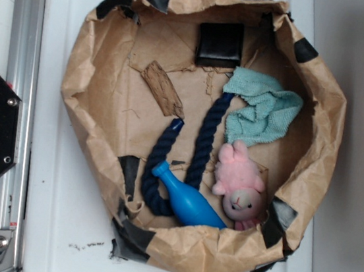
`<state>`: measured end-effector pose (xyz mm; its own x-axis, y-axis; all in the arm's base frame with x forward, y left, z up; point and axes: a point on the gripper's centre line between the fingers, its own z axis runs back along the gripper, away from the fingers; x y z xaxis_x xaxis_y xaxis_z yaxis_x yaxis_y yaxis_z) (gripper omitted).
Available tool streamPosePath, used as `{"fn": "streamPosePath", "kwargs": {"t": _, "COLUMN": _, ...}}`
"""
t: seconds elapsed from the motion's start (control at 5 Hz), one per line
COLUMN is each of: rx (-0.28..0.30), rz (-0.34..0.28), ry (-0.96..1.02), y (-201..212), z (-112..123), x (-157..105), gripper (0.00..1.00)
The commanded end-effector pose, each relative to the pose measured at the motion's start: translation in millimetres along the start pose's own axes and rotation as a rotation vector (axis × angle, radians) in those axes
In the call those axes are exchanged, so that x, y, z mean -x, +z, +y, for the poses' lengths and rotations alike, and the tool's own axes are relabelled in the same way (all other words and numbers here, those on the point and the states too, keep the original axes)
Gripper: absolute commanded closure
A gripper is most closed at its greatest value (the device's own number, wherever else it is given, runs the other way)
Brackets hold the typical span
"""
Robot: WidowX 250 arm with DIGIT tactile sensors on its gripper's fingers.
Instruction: Grab the wood chip.
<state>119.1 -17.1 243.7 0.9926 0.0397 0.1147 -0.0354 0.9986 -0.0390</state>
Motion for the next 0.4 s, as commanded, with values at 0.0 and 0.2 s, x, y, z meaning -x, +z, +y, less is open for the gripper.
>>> {"fn": "streamPosePath", "kwargs": {"t": 0.0, "rx": 0.000, "rz": 0.000, "ry": 0.000, "y": 0.0, "z": 0.0, "x": 0.0, "gripper": 0.00}}
{"fn": "streamPosePath", "kwargs": {"t": 0.2, "rx": -0.074, "rz": 0.026, "ry": -0.013, "y": -29.2, "z": 10.9, "x": -41.1, "gripper": 0.00}}
